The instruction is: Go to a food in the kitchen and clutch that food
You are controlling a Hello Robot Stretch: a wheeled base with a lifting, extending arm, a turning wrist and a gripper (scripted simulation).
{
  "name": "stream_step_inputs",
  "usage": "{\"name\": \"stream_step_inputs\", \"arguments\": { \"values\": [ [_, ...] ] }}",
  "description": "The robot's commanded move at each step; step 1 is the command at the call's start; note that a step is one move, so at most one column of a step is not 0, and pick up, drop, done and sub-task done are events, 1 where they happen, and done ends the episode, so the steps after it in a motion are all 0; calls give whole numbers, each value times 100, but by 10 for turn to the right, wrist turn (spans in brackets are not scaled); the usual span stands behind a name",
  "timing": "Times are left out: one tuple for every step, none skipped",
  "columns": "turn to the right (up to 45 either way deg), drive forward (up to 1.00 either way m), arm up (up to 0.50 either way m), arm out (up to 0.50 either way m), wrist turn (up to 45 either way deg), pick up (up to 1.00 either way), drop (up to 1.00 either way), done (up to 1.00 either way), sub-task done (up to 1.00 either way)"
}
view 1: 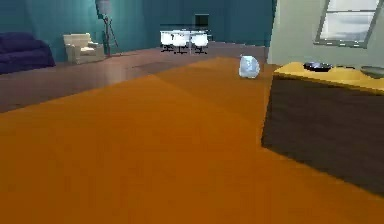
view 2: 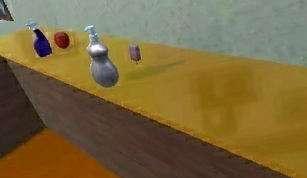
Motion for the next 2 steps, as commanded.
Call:
{"name": "stream_step_inputs", "arguments": {
  "values": [
    [450, 0, 0, 0, 0, 0, 0, 0, 0],
    [150, 0, 0, 0, 0, 0, 0, 0, 0]
  ]
}}
